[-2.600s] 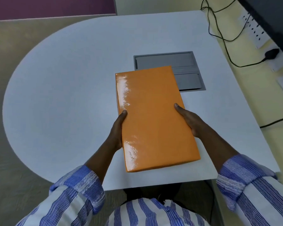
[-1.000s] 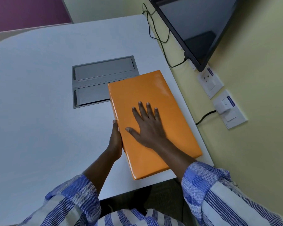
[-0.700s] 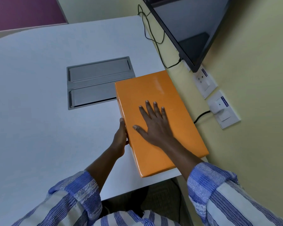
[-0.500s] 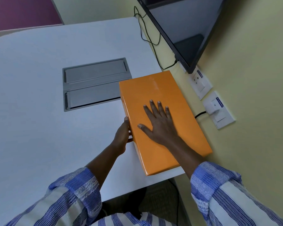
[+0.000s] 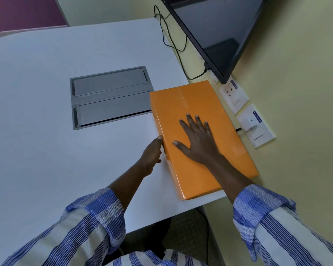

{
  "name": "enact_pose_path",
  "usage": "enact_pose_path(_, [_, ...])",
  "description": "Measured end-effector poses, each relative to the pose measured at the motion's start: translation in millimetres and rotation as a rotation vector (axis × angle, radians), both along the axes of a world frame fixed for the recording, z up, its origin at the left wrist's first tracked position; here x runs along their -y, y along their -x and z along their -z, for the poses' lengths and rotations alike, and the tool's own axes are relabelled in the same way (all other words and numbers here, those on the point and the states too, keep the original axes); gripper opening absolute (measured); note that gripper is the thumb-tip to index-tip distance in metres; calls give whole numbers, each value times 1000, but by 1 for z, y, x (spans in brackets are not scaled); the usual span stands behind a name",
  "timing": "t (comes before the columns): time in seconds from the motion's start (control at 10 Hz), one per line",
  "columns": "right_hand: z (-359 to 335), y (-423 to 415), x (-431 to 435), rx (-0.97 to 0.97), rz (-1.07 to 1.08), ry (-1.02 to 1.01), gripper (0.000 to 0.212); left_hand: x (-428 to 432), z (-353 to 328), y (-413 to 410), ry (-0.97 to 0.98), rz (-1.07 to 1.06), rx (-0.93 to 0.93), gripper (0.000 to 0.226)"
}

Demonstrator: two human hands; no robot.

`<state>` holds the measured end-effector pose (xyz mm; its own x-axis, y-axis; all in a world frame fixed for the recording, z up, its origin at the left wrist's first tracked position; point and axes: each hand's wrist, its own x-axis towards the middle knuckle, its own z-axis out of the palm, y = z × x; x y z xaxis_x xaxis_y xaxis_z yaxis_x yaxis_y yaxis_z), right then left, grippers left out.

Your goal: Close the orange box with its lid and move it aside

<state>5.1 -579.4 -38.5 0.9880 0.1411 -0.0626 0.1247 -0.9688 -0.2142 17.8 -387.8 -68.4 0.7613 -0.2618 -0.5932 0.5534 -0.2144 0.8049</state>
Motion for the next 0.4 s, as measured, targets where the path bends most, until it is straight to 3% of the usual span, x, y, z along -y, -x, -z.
enact_pose_path(0.1, [-8, -1, -14, 2, 67, 3, 77, -13, 0, 7, -114, 95, 124, 61])
enact_pose_path(0.2, [-17, 0, -46, 76, 79, -14, 61, -36, 9, 14, -362, 226, 242, 66])
enact_pose_path(0.4, [-15, 12, -140, 150, -59, -111, 44, -116, 24, 32, -732, 324, 424, 64])
